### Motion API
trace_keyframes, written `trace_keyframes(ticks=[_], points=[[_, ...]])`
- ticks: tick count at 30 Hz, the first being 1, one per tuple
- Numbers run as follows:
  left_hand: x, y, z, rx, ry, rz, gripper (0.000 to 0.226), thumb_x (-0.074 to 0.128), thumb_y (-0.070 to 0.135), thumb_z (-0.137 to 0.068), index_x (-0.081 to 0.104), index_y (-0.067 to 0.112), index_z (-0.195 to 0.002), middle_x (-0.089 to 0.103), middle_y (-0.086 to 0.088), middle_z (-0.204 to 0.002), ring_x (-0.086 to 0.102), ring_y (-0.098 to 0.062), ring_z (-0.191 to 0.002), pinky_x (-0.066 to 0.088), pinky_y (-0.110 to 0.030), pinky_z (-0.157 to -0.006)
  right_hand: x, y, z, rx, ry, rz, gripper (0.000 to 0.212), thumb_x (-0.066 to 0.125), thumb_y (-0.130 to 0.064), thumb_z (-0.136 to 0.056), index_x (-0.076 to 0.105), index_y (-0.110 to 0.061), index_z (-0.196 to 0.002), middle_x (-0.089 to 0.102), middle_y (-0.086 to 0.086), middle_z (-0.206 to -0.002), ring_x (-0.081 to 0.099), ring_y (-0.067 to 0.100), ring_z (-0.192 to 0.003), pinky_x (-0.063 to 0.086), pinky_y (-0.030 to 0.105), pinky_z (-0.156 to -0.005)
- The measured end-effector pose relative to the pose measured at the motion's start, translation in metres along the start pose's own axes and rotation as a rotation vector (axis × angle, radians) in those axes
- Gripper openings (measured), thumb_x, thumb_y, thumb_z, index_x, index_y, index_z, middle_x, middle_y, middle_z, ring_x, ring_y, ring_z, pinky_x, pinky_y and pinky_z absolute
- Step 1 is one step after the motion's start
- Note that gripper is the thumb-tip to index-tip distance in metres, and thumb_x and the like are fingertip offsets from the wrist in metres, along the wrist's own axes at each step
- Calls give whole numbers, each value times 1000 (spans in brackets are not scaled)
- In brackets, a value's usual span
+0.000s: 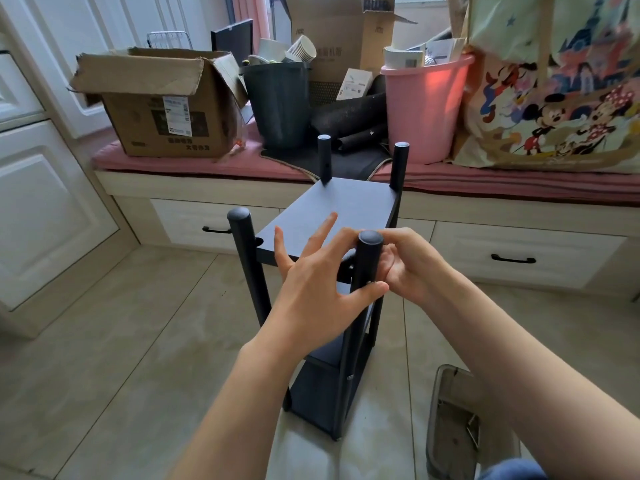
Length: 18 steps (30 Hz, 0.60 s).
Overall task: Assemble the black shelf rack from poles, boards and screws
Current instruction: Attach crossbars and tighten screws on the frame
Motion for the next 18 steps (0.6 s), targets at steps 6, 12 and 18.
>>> trace_keyframes(ticks=[6,12,18], points=[[0,6,8,-7,98,-66,45,65,53,-81,45,41,-120,52,31,-100,45,-9,-137,-27,-41,-112,0,0,1,23,-19,-68,29,56,-13,-96,54,6,-117,71,18,-87,73,27,-76,61,36,-73],[-9,0,16,-205,227,-190,60,80,67,-64,65,43,-116,37,11,-140,24,-22,-137,11,-53,-117,0,4,-3,-2,28,-65,8,57,-8,-95,57,0,-95,67,9,-66,68,22,-58,57,29,-55],[-15,-28,23,-607,111,-80,115,75,83,-41,29,57,-143,23,7,-111,29,-15,-112,25,-32,-93,0,9,-8,19,63,-39,16,63,-6,-91,55,-2,-104,64,7,-64,65,17,-51,54,25,-49]])
Point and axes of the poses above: each hand's wrist, its own z-axis away from the middle knuckle, its own x-axis out of the palm, y = z × x, the point moved 5 cm from there along -z, towards the middle knuckle
